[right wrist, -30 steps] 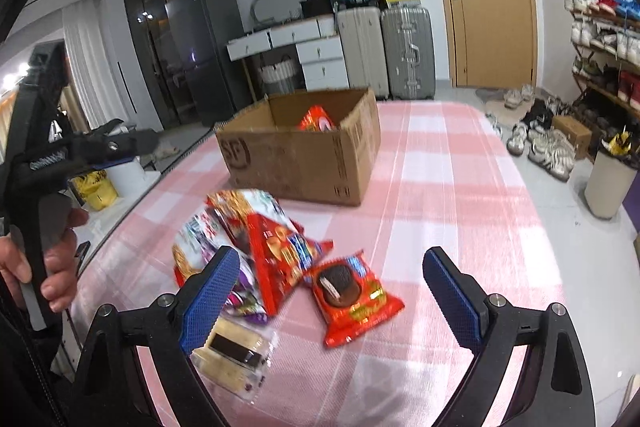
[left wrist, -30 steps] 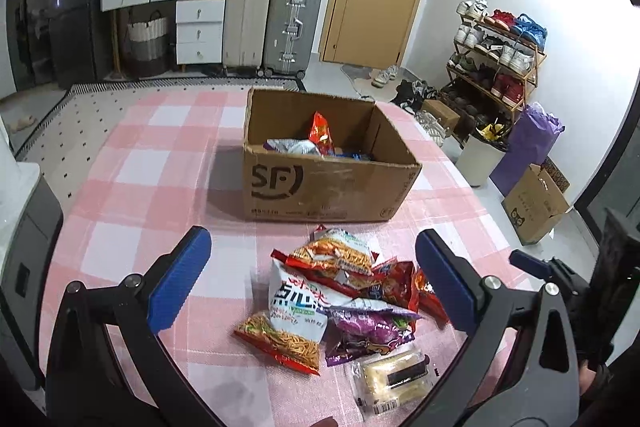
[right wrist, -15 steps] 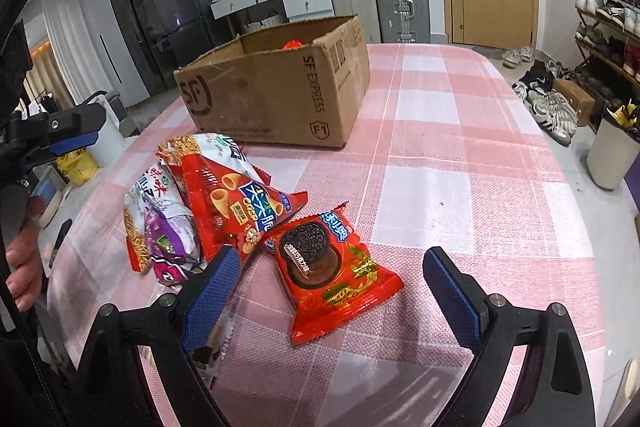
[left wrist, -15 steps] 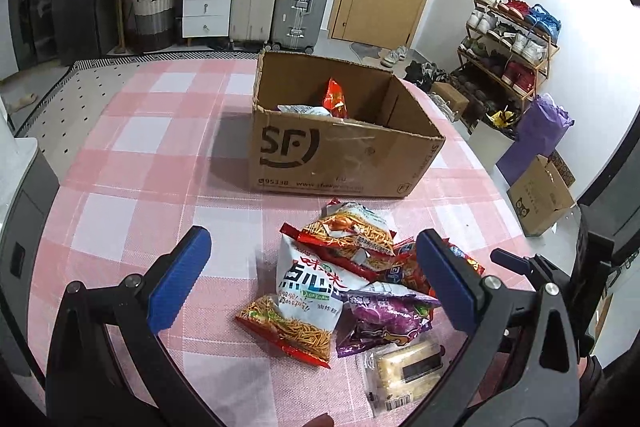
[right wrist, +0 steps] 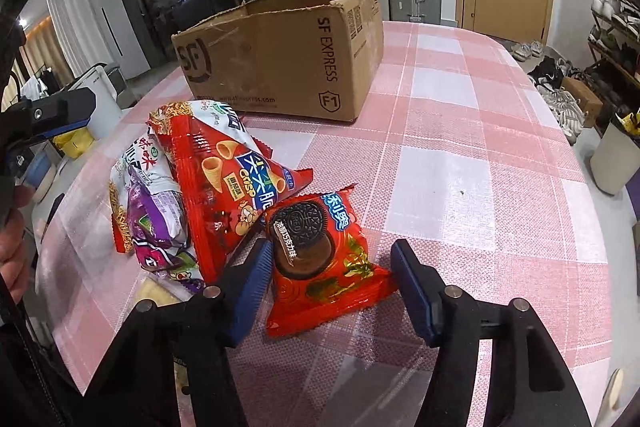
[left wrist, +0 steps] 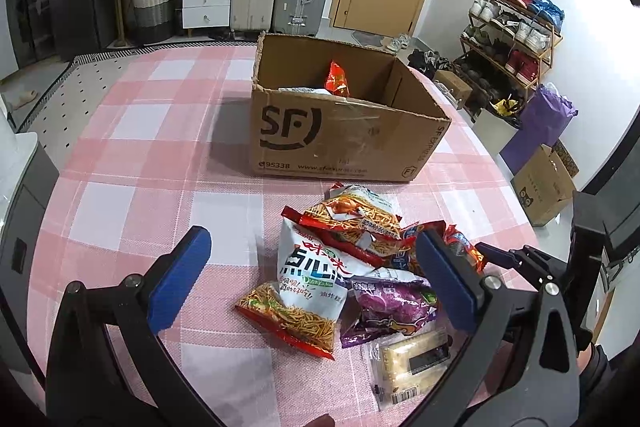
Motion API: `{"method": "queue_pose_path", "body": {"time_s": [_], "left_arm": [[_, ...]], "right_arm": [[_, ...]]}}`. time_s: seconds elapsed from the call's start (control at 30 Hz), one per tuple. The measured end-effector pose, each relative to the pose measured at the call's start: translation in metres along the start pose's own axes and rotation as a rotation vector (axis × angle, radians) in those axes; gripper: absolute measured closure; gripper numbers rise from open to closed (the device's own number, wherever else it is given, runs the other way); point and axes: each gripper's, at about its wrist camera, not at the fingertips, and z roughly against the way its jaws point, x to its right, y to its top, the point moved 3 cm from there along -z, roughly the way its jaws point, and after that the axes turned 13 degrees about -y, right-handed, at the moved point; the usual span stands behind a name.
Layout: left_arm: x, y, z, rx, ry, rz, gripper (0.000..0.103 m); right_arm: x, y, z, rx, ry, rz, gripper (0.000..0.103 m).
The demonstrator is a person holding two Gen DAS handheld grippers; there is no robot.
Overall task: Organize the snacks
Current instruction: 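Grasp the red Oreo packet with the right tool while the left tool grasps the white noodle bag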
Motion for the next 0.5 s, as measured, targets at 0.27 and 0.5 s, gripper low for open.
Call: {"method": "queue_pose_path", "body": {"time_s": [0.27, 0.5], "left_arm": [[-0.005, -0.005, 0.004, -0.005, 0.013, 0.009, 0.001], [-0.008, -0.01, 0.009, -0.006, 0.022, 0.015, 0.001]], "right_arm": [[-0.008, -0.002, 0.004, 0.017, -0.003, 0.032, 0.055], [-0.007, -0.004, 0.011, 0.034, -0.002, 0.022, 0.055]]}}
